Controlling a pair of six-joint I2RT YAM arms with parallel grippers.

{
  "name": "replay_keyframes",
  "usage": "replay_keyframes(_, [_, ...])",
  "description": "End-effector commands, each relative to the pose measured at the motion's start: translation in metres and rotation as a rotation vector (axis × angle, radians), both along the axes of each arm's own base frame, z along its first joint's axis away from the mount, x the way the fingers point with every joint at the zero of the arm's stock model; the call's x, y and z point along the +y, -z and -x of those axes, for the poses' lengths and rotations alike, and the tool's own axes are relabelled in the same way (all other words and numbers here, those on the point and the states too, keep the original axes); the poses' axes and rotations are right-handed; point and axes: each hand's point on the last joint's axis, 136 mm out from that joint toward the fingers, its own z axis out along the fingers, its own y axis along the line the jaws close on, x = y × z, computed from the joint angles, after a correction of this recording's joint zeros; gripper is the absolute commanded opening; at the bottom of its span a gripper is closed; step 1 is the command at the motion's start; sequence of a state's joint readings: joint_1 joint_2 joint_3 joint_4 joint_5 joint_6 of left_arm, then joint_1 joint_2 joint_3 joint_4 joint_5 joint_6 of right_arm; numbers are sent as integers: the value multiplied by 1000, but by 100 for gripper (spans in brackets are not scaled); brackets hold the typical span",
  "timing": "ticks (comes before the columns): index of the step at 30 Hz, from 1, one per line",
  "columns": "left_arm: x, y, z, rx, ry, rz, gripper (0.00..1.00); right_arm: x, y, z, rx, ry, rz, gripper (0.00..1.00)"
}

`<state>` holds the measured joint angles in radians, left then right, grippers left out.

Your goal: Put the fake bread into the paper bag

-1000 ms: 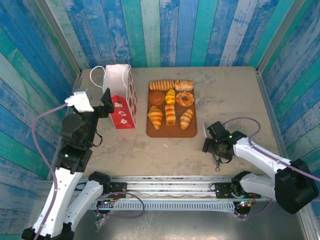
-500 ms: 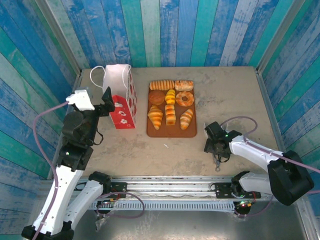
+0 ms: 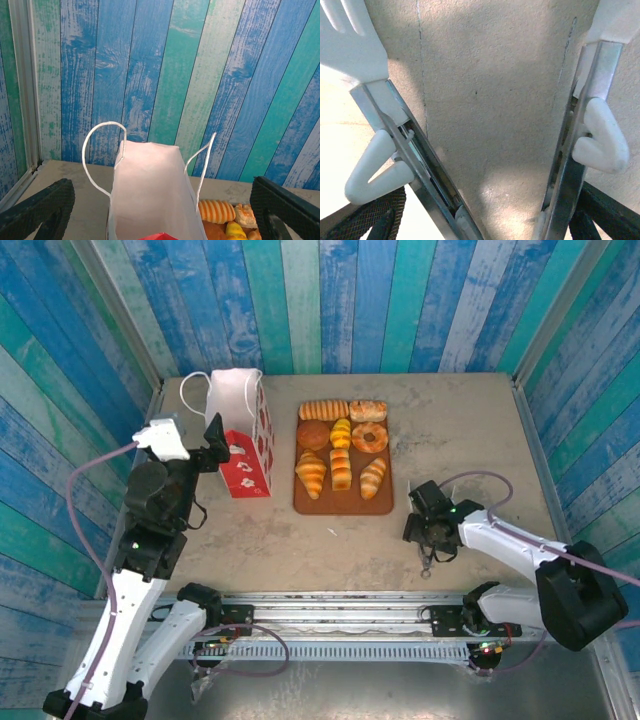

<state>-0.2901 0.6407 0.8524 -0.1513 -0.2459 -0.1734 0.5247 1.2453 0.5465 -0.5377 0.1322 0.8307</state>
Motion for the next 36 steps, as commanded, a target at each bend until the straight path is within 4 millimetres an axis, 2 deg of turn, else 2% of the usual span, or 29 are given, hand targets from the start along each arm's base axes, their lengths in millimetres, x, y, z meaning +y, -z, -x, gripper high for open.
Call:
replay_keyframes(1, [3, -10, 3, -17, -12, 12, 94, -4, 1, 1, 14, 9, 31, 85])
replay_keyframes(5, [2, -12, 2, -20, -10, 13, 94, -5, 5, -4, 16, 4, 60, 83])
replay_keyframes(10, [3, -14, 3, -18, -14, 12, 94, 1, 13, -5, 54, -19, 57, 75])
replay_keyframes(13, [4, -15, 4, -19, -16, 12, 94, 2, 14, -4, 63, -29, 59, 68])
replay_keyframes(16, [3, -16, 5, -18, -14, 8, 94, 0, 9, -4, 47, -31, 65, 57])
replay_keyframes(18, [3, -17, 5, -18, -12, 6, 95, -1, 1, -7, 19, -33, 65, 51])
replay_keyframes(20, [3, -18, 5, -19, -11, 7, 95, -2, -9, -12, -21, -33, 61, 49])
replay_keyframes(36, [-4, -20, 4, -17, 26, 22, 95, -4, -128, -50, -376, -29, 27, 46])
